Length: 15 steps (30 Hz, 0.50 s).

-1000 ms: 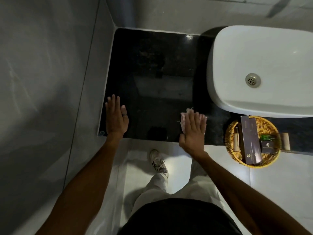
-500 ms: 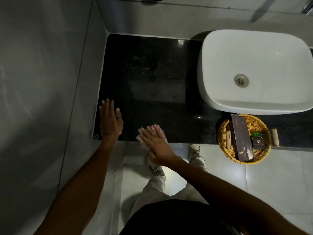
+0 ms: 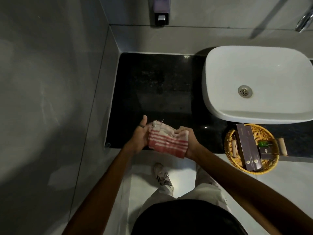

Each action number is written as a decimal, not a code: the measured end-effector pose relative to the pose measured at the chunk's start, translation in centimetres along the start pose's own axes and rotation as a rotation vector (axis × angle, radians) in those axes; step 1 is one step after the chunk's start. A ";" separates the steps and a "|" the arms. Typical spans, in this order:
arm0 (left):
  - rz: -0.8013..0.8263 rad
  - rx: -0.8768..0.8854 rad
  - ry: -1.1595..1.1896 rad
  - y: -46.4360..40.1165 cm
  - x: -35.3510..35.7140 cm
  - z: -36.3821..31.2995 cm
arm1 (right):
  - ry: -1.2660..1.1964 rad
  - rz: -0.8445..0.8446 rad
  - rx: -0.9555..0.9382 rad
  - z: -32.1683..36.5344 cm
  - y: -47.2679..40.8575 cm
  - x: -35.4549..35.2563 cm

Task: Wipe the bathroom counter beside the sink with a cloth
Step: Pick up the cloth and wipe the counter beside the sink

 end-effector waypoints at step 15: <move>-0.466 0.189 -0.215 -0.7 2.3 -8.7 | 0.679 -0.224 -0.356 7.6 -6.4 2.6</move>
Point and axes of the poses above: each hand's wrist, its own y-axis away from the middle knuckle, its own x-axis out of the palm, z = x × y, the point moved 2 cm from there along -y, towards the middle knuckle, and after that the axes turned 15 degrees about -x, right-handed, at the moved point
